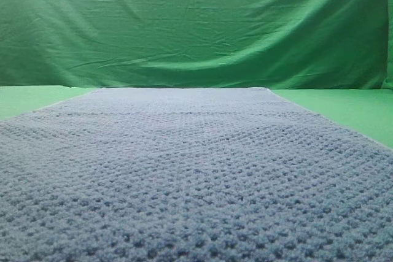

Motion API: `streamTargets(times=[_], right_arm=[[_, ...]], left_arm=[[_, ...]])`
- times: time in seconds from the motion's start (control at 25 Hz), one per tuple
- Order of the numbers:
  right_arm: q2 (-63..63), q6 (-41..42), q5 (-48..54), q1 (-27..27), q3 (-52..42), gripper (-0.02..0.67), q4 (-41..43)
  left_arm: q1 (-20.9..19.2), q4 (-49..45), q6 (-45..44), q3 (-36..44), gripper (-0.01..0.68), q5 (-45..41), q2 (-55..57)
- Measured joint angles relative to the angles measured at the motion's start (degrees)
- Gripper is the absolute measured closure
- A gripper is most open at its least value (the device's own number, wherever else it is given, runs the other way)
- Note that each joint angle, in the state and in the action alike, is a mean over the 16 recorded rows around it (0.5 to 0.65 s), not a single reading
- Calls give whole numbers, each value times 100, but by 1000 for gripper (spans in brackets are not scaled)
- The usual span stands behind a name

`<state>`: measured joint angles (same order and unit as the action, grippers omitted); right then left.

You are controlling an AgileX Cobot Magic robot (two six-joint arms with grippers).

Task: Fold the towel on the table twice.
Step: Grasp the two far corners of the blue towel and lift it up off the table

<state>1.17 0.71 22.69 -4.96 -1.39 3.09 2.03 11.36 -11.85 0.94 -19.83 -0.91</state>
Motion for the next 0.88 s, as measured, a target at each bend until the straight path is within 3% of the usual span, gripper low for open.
streamTargets(times=[0.88], right_arm=[[0, 0, 0, 0, 0, 613, 0]], left_arm=[[0, 2, 0, 0, 673, 2, 0]])
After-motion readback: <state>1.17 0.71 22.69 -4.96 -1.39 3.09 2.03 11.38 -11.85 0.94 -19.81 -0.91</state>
